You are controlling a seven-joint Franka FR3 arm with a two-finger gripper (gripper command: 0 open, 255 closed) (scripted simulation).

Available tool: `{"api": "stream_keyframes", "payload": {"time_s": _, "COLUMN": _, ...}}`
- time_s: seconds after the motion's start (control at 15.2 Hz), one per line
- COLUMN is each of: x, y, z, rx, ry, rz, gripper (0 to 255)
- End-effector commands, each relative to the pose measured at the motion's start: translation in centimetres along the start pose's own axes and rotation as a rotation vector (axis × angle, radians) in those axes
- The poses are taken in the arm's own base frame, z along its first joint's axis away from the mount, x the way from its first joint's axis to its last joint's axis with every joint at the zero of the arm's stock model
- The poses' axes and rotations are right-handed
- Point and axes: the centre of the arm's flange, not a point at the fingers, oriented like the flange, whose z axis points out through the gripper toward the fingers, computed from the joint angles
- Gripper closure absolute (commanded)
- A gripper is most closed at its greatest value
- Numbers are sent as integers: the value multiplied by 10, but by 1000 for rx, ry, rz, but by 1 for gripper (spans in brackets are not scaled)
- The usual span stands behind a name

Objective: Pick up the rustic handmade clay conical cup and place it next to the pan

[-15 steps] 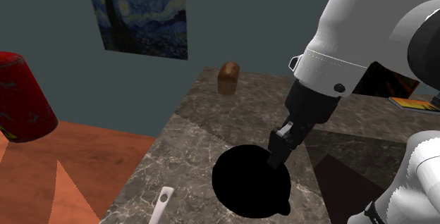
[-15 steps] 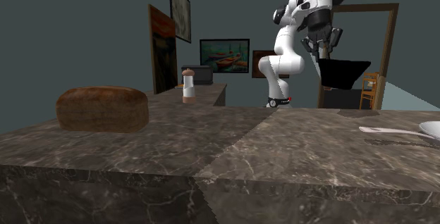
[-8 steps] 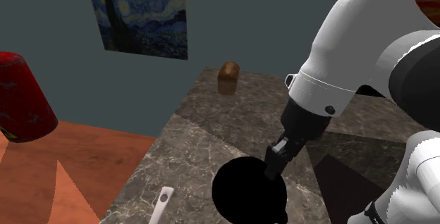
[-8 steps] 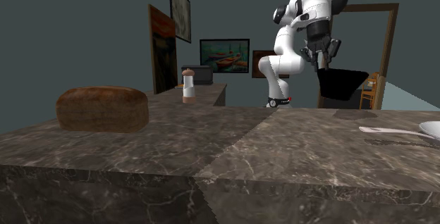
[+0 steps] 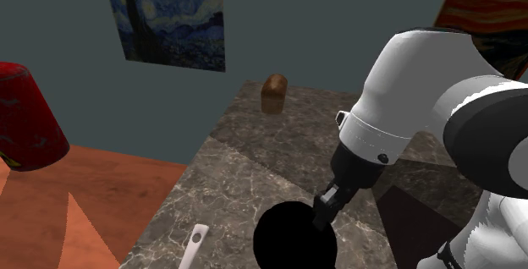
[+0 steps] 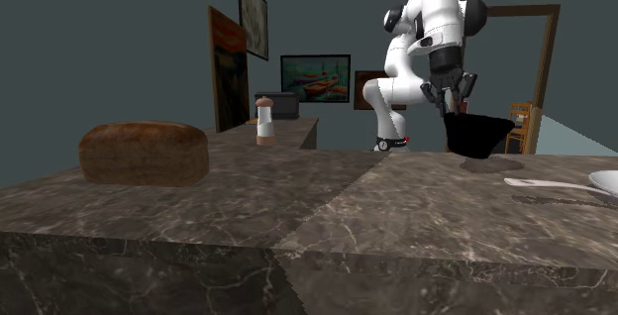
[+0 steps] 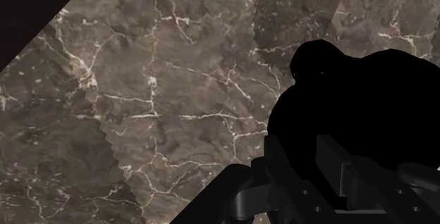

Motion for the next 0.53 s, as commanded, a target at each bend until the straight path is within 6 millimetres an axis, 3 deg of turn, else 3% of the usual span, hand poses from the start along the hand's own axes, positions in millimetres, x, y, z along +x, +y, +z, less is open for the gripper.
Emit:
{"api": "stream_keyframes", "payload": {"time_s": 0.0, "x": 0, "y": 2, "z": 10, "rx": 1, "ry": 1, "rz": 0, "gripper": 255}}
{"api": "stream_keyframes", "payload": {"time_s": 0.46, "x": -2, "y": 10, "z": 46, "rx": 1, "ry": 1, "rz": 0, "gripper": 255}}
